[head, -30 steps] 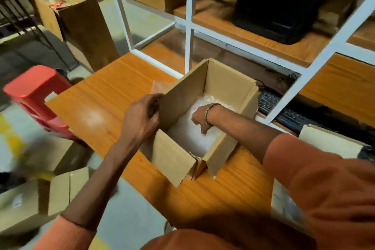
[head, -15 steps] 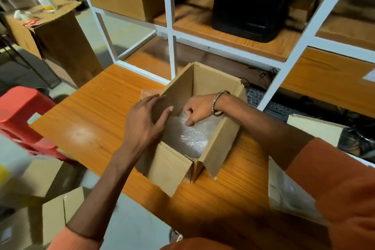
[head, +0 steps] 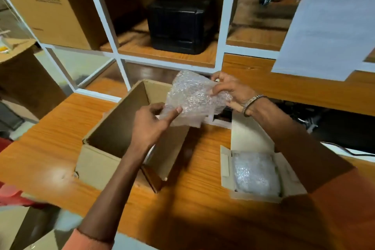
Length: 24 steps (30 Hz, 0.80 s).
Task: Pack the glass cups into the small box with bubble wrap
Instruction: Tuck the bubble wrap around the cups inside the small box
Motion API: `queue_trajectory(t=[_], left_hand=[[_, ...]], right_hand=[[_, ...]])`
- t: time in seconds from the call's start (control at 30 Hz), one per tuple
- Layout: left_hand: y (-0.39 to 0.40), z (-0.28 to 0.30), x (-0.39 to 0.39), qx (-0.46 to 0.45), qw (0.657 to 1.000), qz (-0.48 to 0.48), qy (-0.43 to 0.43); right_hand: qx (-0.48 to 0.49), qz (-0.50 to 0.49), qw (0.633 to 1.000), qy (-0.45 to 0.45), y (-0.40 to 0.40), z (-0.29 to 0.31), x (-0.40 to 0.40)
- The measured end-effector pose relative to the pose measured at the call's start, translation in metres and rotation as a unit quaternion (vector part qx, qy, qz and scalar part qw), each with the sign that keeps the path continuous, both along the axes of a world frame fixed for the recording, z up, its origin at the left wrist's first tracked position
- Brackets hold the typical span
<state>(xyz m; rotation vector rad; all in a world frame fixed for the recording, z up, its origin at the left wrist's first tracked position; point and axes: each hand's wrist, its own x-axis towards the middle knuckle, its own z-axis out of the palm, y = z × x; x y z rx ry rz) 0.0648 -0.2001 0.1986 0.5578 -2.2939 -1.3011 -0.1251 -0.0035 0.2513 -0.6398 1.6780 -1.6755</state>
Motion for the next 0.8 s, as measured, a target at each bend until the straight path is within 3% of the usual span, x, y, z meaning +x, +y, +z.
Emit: queue_trajectory(t=[0.07,0.27,0.4,0.53,0.8], left_hand=[[0.022,-0.005,-0.013,-0.021,1.000,-0.018,0.014],[0.096,-0.020,-0.036,0.201,0.971,-0.129,0.007],[0.126,-0.044,-0.045,0.258,0.960,-0.103,-0.027],[0.163,-0.060,-0.050,0.269,0.951,-0.143,-0.053],[0.191,-0.098,-0.050,0.274,0.936,-0.206,-0.085]], right_hand=[[-0.026,-0.044,0.996,-0.066,0.038,-0.009,-0.004],[-0.012,-0.151,0.985,-0.087,0.137,-0.057,-0.016],[0.061,-0.053,0.993,-0.087,0.205,-0.089,-0.002],[0.091,-0.028,0.985,-0.142,0.234,-0.116,0.012],[0.003,-0.081,0.975,-0.205,0.246,-0.142,0.005]])
